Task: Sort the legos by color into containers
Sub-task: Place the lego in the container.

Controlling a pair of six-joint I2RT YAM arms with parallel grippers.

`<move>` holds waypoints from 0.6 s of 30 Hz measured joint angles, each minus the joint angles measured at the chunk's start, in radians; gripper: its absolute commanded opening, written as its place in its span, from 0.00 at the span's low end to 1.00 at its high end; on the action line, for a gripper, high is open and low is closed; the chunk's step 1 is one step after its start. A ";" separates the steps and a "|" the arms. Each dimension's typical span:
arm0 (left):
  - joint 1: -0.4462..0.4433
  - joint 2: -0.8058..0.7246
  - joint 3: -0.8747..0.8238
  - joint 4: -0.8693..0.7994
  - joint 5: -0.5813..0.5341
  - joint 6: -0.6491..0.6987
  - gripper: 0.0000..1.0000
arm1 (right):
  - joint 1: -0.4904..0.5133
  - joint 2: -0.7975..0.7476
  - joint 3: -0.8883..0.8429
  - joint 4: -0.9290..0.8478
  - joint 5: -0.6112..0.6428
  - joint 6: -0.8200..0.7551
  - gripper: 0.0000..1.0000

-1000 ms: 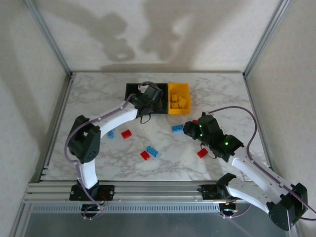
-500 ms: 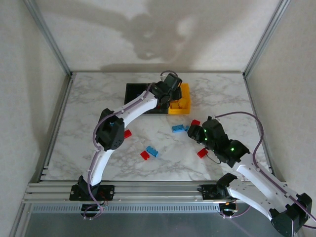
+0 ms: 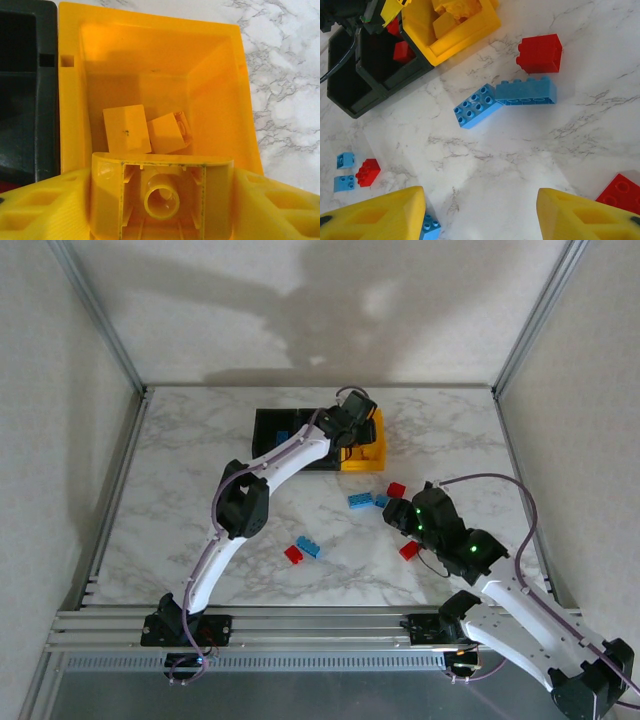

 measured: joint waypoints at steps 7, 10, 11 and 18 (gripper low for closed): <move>0.000 0.000 0.019 0.000 0.003 0.001 0.81 | 0.000 0.040 0.000 0.002 0.010 -0.003 0.60; 0.000 -0.001 0.019 -0.002 0.003 0.003 0.80 | 0.000 0.050 0.002 0.002 0.010 -0.003 0.60; 0.000 -0.002 0.019 -0.002 0.003 0.003 0.80 | 0.000 0.051 0.003 0.003 0.010 -0.003 0.60; 0.000 -0.141 -0.097 0.000 0.003 0.008 0.80 | 0.000 0.059 0.030 0.002 0.017 -0.011 0.61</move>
